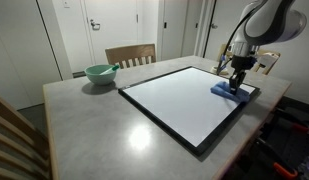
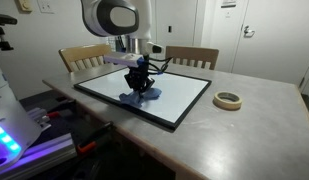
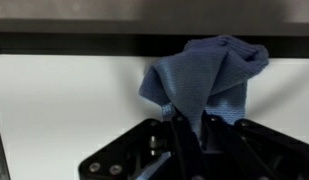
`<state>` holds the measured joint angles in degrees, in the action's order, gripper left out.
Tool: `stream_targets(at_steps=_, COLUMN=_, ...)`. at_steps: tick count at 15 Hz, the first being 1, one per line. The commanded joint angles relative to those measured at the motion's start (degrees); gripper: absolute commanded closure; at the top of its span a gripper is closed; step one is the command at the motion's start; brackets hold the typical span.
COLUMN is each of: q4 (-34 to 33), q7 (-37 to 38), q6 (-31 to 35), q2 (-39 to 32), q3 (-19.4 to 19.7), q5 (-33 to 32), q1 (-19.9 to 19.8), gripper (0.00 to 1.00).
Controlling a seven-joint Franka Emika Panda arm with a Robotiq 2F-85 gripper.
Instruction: Use the blue cloth to wipe the whiteboard
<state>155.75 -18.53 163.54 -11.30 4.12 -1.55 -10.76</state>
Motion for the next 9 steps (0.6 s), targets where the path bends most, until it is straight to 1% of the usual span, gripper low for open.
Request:
stream_targets(at_steps=1, q4=-2.2, q7=-1.4, q6=-0.5, q2=-4.6, q3=-0.5, q5=1.4, q1=-1.3, gripper=0.97)
stream_targets(at_steps=6, q4=-4.3, q7=-1.2, q6=-1.8, q2=-6.1, q3=0.8, q5=-0.2, q1=-1.2, gripper=0.97)
stream_targets(at_steps=9, q4=-6.8, q7=-0.6, q6=-3.7, q2=-7.3, q3=1.6, q5=-1.6, q1=-0.7, gripper=0.97)
